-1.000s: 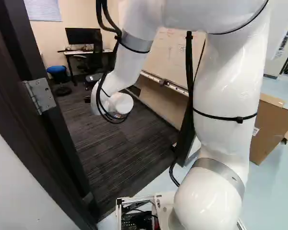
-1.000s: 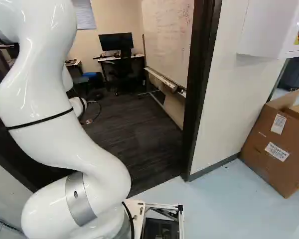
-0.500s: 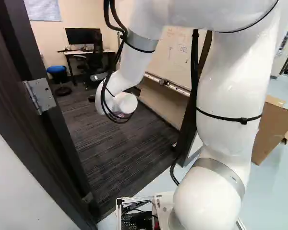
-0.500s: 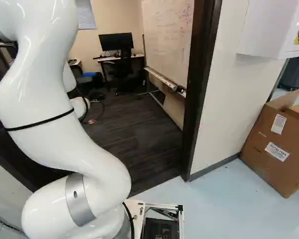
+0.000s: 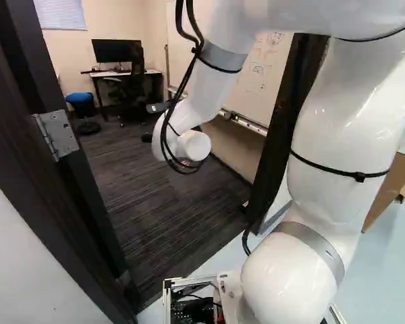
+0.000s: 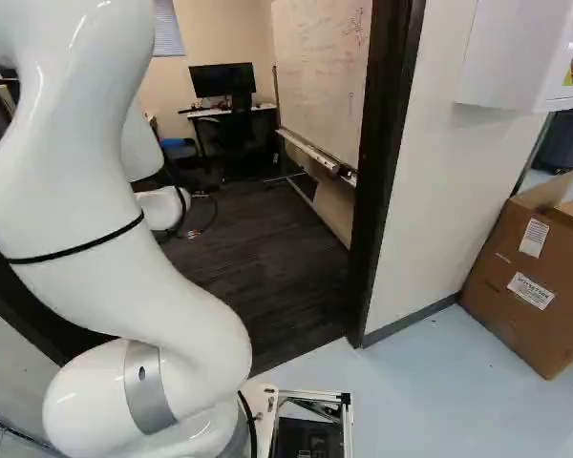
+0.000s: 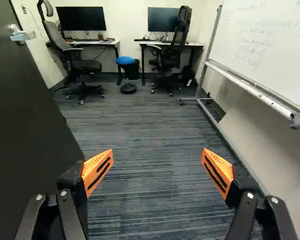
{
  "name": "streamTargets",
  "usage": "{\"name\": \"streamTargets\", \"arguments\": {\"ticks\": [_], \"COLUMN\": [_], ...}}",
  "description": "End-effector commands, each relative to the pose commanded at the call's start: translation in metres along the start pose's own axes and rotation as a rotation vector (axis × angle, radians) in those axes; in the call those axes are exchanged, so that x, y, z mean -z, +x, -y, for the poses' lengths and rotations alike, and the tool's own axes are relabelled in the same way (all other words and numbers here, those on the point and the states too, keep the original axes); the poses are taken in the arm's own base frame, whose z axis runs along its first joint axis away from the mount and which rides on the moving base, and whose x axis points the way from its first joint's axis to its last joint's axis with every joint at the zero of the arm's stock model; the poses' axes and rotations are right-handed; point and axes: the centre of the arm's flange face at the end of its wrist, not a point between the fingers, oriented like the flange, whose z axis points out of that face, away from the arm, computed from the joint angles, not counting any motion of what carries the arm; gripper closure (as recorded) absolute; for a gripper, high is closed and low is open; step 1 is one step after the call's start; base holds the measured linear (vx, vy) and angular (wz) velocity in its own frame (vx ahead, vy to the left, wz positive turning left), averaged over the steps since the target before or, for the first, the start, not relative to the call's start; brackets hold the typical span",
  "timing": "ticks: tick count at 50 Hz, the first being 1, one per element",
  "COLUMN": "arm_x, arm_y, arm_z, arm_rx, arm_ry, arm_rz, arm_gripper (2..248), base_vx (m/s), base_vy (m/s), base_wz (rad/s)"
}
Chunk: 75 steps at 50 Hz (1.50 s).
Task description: Open the door and move inside
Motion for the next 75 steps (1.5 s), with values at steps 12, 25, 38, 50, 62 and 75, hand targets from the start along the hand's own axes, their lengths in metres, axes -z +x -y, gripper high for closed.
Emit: {"name": "streamTargets", "arguments": {"ticks": [12,25,38,50,62,75], "arm_x": [0.026,0.062,0.097,0.124,0.144,0.159], "arm_y": [-0.009,-0.025,-0.043,-0.058,-0.070,-0.080], "arm_z": [-0.035,-0.073,-0.101,-0.116,-0.126,-0.132], "arm_rx": [-0.022,-0.050,-0.077,-0.098,-0.114,-0.126], "arm_ry": [-0.060,-0.137,-0.208,-0.260,-0.300,-0.331], "arm_rz": [0.005,0.011,0.017,0.021,0.024,0.026], "arm_gripper": [3,3,3,3,3,3], "base_vx": [0.000,0.000,0.000,0.000,0.000,0.000], "base_vy": [0.000,0.000,0.000,0.000,0.000,0.000], "base_wz": [0.000,0.000,0.000,0.000,0.000,0.000]}}
